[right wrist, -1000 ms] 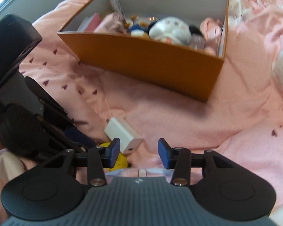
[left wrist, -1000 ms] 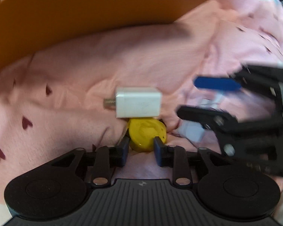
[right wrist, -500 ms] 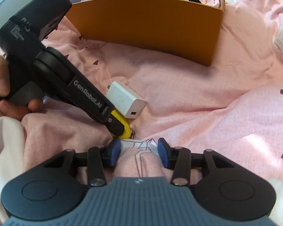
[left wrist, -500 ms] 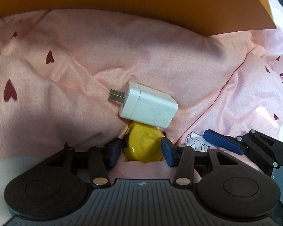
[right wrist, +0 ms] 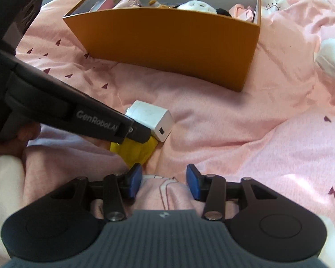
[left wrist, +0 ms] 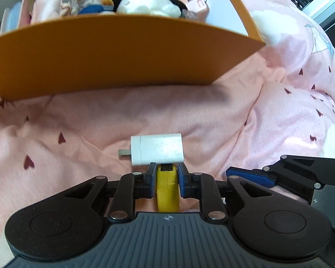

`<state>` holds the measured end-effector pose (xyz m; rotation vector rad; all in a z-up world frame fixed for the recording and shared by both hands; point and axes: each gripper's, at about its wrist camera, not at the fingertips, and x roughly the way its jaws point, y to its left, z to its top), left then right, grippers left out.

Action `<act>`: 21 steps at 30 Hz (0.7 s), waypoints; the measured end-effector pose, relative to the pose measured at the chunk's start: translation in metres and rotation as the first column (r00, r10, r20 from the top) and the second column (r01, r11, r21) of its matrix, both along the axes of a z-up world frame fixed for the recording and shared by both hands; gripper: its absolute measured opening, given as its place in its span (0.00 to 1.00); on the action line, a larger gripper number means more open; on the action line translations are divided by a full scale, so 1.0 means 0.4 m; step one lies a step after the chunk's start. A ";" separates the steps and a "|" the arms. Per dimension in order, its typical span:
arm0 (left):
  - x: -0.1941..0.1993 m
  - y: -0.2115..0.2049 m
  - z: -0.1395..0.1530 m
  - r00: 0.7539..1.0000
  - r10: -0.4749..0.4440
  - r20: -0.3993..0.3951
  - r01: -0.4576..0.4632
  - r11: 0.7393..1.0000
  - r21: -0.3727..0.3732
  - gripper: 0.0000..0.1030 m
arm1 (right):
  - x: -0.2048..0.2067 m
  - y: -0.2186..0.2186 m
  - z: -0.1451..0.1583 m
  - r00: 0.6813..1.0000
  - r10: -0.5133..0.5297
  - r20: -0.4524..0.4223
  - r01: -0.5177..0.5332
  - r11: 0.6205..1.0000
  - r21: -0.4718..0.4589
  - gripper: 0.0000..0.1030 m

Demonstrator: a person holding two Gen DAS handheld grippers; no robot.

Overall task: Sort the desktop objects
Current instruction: 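Grasp the yellow tape measure with the left tool, then grasp the white charger plug with the right tool while the left holds the tape measure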

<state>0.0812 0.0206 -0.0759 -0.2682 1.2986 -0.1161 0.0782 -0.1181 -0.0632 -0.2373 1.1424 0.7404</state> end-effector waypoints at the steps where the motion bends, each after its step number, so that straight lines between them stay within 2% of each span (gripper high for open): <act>1: 0.003 0.000 0.008 1.000 -0.007 0.013 0.007 1.000 0.014 0.21 | 0.003 0.002 0.003 1.000 -0.003 0.007 0.003 1.000 0.004 0.45; 3: 0.007 0.001 0.027 0.999 -0.015 0.045 0.014 0.999 0.035 0.21 | 0.010 0.001 0.012 1.000 -0.010 0.013 0.010 1.000 0.024 0.46; 7: -0.002 0.043 0.072 0.996 0.020 0.088 -0.021 1.000 0.011 0.21 | 0.032 0.008 0.023 1.000 -0.016 -0.002 0.016 0.996 0.084 0.46; 12: -0.023 0.081 0.123 0.984 0.057 0.170 -0.074 0.993 0.093 0.21 | 0.057 0.068 0.030 0.998 0.057 0.033 -0.060 0.995 0.079 0.46; 14: -0.027 0.103 0.128 0.983 0.071 0.167 -0.091 0.989 0.114 0.21 | 0.059 0.098 0.028 0.994 0.092 0.058 -0.095 0.994 0.058 0.49; 17: -0.026 0.132 0.115 0.985 0.102 0.138 -0.116 0.988 0.102 0.21 | 0.055 0.143 0.019 0.984 0.140 0.106 -0.143 0.990 0.015 0.50; 21: -0.037 0.144 0.093 0.987 0.099 0.123 -0.114 0.986 0.119 0.21 | 0.044 0.179 -0.019 0.974 0.198 0.114 -0.195 0.980 -0.037 0.50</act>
